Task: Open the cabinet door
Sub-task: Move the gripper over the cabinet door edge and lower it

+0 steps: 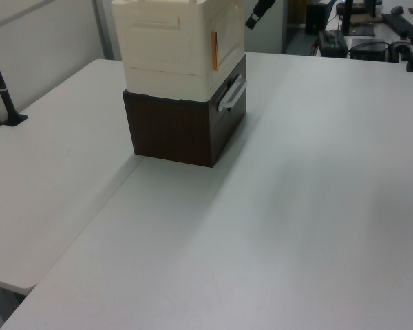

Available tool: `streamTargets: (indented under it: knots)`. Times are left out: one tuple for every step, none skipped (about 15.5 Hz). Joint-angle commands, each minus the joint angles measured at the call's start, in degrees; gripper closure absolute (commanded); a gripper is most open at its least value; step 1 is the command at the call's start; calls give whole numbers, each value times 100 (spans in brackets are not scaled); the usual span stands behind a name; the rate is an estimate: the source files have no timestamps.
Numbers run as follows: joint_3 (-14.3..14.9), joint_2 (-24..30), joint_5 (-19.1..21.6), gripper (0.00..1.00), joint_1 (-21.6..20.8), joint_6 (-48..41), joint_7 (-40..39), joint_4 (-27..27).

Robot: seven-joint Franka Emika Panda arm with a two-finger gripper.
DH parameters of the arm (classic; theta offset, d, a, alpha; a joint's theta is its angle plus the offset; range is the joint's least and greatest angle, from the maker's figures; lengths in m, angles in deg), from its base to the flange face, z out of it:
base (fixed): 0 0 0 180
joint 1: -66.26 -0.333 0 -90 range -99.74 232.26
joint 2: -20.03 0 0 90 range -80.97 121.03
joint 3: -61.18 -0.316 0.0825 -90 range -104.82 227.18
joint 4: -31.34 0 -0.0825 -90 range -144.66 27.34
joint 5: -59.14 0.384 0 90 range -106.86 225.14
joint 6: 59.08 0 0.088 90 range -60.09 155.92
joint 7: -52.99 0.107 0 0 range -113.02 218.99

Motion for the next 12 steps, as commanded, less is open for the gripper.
streamTargets:
  knots:
    - [-104,-37,229,18,-75,404,141,-58]
    - [-131,-99,238,18,-75,500,237,-58]
    - [-175,-125,238,18,-75,597,299,-58]
    - [-227,-160,229,18,-75,693,317,-58]
    - [-271,-213,229,18,-75,773,326,-58]
    - [-281,-240,238,18,-75,834,344,-58]
    - [-281,-275,238,18,-75,878,353,-58]
    - [-281,-310,238,18,-75,922,353,-58]
    - [-298,-319,238,18,-83,975,353,-58]
    - [-324,-362,238,18,-127,1063,361,-31]
    - [-325,-406,238,18,-206,1142,370,12]
    - [-325,-433,229,18,-215,1204,440,21]
